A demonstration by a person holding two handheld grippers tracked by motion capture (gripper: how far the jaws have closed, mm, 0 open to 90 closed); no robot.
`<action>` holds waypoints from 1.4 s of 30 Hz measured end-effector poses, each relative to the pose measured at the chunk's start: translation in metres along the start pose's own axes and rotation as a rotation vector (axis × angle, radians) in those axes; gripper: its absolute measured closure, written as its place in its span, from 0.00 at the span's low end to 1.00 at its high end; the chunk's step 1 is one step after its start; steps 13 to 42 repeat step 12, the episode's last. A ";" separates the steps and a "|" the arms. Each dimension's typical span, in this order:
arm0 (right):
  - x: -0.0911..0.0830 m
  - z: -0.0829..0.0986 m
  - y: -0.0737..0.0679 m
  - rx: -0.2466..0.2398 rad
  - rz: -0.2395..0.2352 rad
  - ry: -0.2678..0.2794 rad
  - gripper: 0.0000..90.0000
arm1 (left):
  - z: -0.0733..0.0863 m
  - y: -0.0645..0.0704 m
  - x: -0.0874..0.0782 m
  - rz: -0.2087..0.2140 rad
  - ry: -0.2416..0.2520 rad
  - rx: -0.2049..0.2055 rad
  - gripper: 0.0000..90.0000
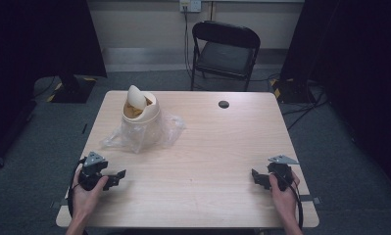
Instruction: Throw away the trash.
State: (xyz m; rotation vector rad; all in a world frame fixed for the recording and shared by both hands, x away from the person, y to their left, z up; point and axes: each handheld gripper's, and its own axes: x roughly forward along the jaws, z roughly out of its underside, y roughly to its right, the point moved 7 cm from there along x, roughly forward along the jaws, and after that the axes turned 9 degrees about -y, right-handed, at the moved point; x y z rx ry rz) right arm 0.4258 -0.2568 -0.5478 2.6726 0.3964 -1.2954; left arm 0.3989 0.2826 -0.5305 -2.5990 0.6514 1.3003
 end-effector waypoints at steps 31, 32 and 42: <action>0.000 0.000 0.000 0.001 -0.001 0.000 0.13 | 0.010 0.002 0.016 -0.052 0.025 0.004 0.16; 0.000 0.000 0.000 0.001 -0.001 0.000 0.13 | 0.010 0.002 0.016 -0.052 0.025 0.004 0.16; 0.000 0.000 0.000 0.001 -0.001 0.000 0.13 | 0.010 0.002 0.016 -0.052 0.025 0.004 0.16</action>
